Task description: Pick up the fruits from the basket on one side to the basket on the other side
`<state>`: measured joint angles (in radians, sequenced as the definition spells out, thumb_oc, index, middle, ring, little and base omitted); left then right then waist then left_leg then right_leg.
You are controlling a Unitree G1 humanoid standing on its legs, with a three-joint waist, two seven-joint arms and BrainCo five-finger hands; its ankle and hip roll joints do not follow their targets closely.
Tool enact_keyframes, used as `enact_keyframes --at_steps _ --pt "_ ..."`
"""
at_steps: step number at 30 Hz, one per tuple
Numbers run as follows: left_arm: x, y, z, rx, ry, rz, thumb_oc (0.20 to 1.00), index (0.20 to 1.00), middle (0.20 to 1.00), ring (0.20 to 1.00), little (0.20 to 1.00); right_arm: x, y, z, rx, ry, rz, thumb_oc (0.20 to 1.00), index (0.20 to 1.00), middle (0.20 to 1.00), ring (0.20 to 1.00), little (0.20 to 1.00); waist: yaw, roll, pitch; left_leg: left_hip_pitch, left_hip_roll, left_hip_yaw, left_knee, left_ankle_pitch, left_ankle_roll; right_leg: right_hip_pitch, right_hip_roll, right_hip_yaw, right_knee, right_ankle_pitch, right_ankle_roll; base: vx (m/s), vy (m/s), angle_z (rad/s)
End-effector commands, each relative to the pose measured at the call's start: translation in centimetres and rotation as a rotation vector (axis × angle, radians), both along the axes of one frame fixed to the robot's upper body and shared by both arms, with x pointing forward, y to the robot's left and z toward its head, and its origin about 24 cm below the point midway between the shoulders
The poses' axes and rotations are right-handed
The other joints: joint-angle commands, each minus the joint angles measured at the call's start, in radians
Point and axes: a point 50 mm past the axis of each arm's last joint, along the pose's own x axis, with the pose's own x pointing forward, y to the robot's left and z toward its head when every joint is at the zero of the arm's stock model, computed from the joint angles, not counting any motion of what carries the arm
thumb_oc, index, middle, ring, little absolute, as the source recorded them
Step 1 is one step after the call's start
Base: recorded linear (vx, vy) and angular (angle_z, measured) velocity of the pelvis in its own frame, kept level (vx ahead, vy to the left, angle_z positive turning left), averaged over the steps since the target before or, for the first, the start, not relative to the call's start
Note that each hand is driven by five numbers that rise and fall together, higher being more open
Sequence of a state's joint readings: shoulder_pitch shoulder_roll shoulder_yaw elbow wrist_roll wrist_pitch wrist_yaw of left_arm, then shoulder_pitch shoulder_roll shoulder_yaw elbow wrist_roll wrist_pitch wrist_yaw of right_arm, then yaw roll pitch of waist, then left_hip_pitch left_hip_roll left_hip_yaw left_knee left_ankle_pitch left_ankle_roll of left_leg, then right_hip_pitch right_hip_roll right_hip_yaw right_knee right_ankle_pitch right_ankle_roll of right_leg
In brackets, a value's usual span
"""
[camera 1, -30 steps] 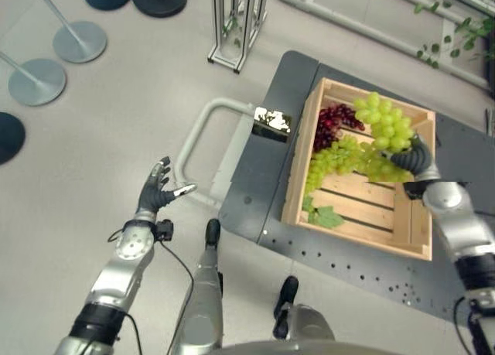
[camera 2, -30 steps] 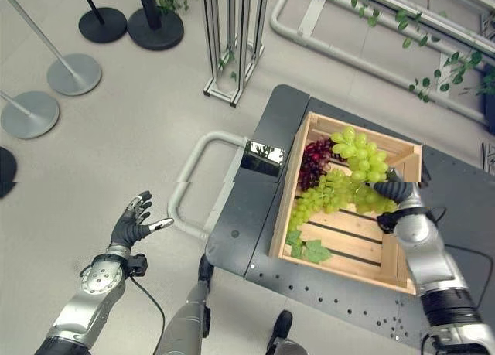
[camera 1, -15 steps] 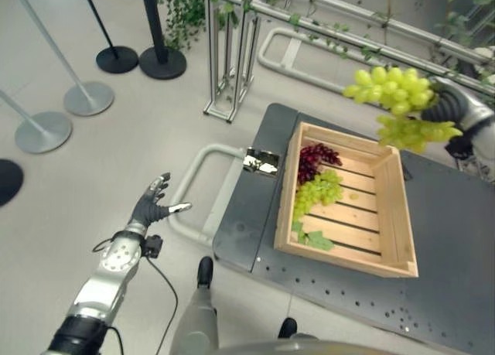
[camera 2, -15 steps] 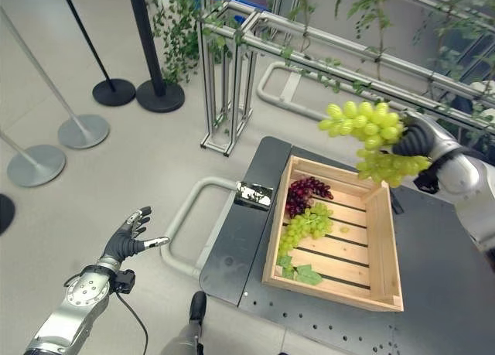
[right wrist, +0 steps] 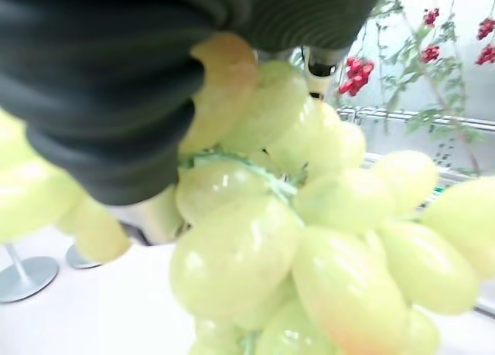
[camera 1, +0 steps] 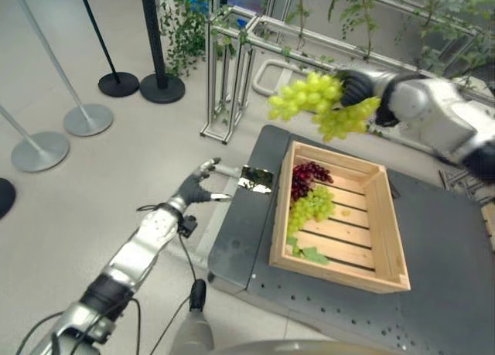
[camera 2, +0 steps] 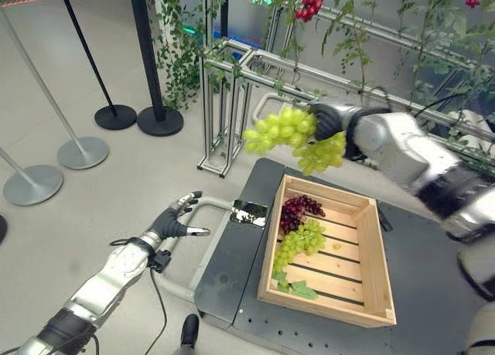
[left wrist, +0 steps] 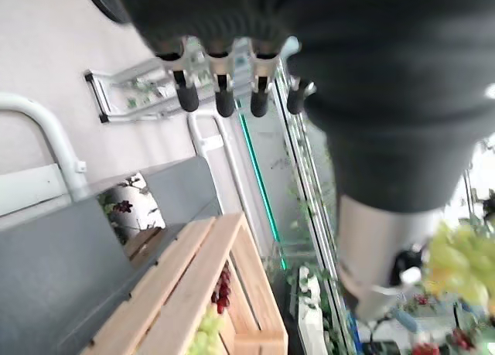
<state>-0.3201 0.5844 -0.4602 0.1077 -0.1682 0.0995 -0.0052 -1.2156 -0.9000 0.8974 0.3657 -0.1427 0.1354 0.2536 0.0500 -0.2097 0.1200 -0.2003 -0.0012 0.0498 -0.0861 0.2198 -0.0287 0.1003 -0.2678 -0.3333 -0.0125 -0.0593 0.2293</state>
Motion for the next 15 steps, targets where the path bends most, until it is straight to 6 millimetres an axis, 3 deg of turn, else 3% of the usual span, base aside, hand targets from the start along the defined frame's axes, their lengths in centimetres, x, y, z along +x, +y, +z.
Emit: enact_keyframes --at_steps 1,4,9,12,13,15 --pt "1.4 -1.2 2.8 -0.048 -0.127 -0.016 1.000 1.000 1.000 1.000 1.000 -0.1 0.9 4.4 0.000 -0.157 0.011 0.200 0.200 0.200 0.200 0.200 0.011 -0.014 -0.042 0.126 -0.012 0.000 0.033 -0.229 0.003 -0.134 -0.029 0.032 0.062 0.142 0.005 0.00 0.000 0.00" --pt "2.3 -3.2 3.0 -0.104 -0.138 -0.022 1.000 1.000 1.000 1.000 1.000 0.3 2.6 2.5 0.183 -0.109 0.064 0.200 0.200 0.200 0.200 0.200 0.009 -0.013 -0.048 0.127 -0.014 -0.007 0.033 -0.229 0.005 -0.133 -0.029 0.035 0.064 0.142 0.004 0.00 0.000 0.00" --pt "2.8 -4.5 3.5 -0.151 -0.172 -0.004 1.000 1.000 1.000 1.000 1.000 0.1 3.2 0.5 0.417 -0.071 0.099 0.200 0.200 0.200 0.200 0.200 0.011 -0.011 -0.050 0.130 -0.013 -0.011 0.029 -0.227 0.006 -0.133 -0.029 0.034 0.066 0.140 0.002 0.00 0.000 0.00" --pt "3.1 -5.4 3.8 -0.205 -0.188 0.025 1.000 1.000 1.000 1.000 1.000 -0.4 3.7 -1.0 0.624 -0.060 0.127 0.200 0.200 0.200 0.200 0.200 0.009 -0.004 -0.050 0.130 -0.015 -0.012 0.026 -0.226 0.007 -0.132 -0.032 0.035 0.066 0.137 0.001 0.00 0.000 0.00" --pt "3.0 -5.9 3.8 -0.238 -0.193 0.036 1.000 1.000 1.000 1.000 1.000 -0.8 3.9 -2.3 0.768 -0.048 0.131 0.200 0.200 0.200 0.200 0.200 0.008 0.003 -0.048 0.132 -0.017 -0.012 0.026 -0.227 0.009 -0.131 -0.033 0.033 0.071 0.133 0.000 0.00 0.000 0.00" --pt "3.0 -6.0 3.7 -0.236 -0.191 0.035 1.000 1.000 1.000 1.000 1.000 -0.9 3.8 -2.4 0.771 -0.047 0.128 0.200 0.200 0.200 0.200 0.200 0.010 0.001 -0.050 0.132 -0.017 -0.012 0.026 -0.228 0.009 -0.131 -0.034 0.033 0.071 0.133 0.000 0.00 0.000 0.00"
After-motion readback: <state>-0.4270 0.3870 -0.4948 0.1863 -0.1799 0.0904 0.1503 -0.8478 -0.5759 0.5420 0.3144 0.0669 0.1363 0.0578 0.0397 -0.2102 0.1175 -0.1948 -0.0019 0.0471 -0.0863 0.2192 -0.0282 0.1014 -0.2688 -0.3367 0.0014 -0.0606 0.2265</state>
